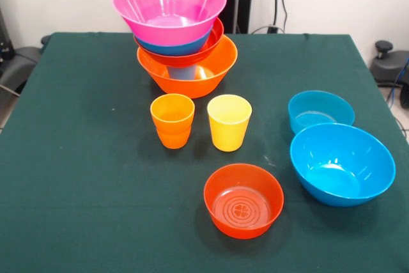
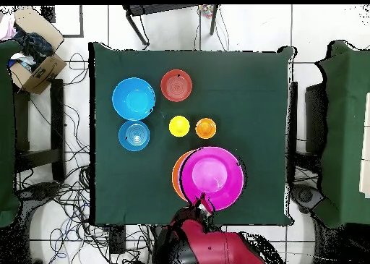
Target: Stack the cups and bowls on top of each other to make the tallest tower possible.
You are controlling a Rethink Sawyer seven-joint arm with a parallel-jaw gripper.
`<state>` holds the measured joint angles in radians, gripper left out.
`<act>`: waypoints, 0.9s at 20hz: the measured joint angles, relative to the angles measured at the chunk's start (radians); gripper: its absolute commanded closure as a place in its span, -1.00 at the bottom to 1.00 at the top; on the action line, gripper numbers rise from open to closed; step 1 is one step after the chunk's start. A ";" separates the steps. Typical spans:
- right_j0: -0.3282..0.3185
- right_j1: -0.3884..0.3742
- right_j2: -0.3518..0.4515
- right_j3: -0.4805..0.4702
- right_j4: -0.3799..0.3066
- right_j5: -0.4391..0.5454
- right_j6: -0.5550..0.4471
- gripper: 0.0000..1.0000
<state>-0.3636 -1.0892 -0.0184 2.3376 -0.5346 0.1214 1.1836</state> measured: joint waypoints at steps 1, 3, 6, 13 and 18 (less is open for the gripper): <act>-0.001 -0.003 0.003 0.000 0.001 0.005 0.000 -1.00; -0.002 -0.013 0.012 0.000 0.002 0.019 0.000 -1.00; -0.002 -0.017 0.019 0.000 0.001 0.020 0.000 -1.00; -0.002 -0.017 0.022 0.000 0.001 0.020 0.000 -1.00; -0.002 -0.017 0.022 0.000 0.001 0.020 0.000 -1.00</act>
<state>-0.3656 -1.1062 0.0039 2.3377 -0.5331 0.1416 1.1836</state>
